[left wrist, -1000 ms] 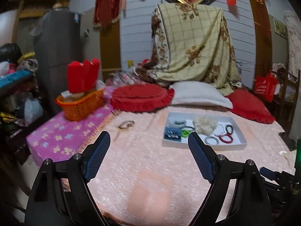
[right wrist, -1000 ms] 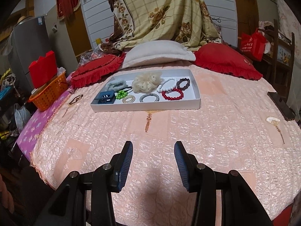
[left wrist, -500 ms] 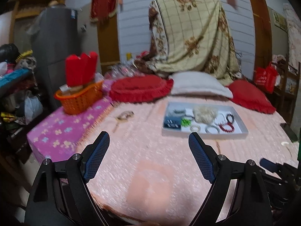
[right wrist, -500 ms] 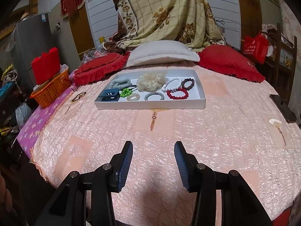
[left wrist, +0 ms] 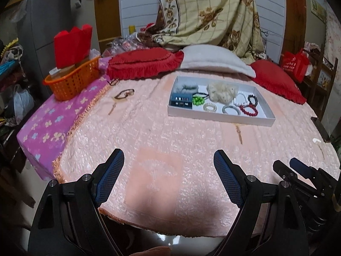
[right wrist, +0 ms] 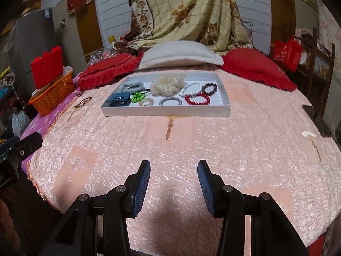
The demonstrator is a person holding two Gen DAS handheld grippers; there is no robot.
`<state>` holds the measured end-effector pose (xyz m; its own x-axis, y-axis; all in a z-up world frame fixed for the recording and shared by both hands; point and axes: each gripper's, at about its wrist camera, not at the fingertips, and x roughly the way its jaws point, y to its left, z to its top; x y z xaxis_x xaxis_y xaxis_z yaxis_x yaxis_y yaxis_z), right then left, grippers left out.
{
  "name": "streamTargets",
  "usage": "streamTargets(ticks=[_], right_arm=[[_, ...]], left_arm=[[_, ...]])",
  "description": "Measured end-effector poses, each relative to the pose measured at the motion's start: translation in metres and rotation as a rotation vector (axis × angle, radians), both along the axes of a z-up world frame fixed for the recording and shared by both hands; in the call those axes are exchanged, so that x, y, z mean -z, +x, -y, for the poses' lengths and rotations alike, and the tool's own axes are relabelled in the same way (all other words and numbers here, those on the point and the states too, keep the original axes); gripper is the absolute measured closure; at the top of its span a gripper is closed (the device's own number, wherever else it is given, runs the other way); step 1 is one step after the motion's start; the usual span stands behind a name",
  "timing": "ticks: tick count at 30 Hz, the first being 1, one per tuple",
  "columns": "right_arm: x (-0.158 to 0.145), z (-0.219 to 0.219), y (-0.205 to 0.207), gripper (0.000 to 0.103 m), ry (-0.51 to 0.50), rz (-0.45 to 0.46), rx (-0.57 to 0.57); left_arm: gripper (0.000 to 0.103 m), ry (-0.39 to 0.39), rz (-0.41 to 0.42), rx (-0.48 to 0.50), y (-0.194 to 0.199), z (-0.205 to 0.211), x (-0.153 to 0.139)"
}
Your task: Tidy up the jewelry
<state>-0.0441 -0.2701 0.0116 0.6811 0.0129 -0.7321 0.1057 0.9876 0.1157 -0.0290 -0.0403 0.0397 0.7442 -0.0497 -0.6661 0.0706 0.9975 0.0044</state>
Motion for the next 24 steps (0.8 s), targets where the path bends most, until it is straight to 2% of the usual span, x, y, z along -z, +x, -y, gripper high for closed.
streamTargets(ticks=[14,24], right_arm=[[0.004,0.003,-0.001,0.058,-0.001,-0.013,0.018],[0.012,-0.010,0.005,0.058,-0.014,-0.053,0.014]], left_arm=[[0.017,0.008,-0.063,0.001,0.006,0.001,0.011],[0.017,-0.020,0.014,-0.041,-0.008,-0.022,-0.001]])
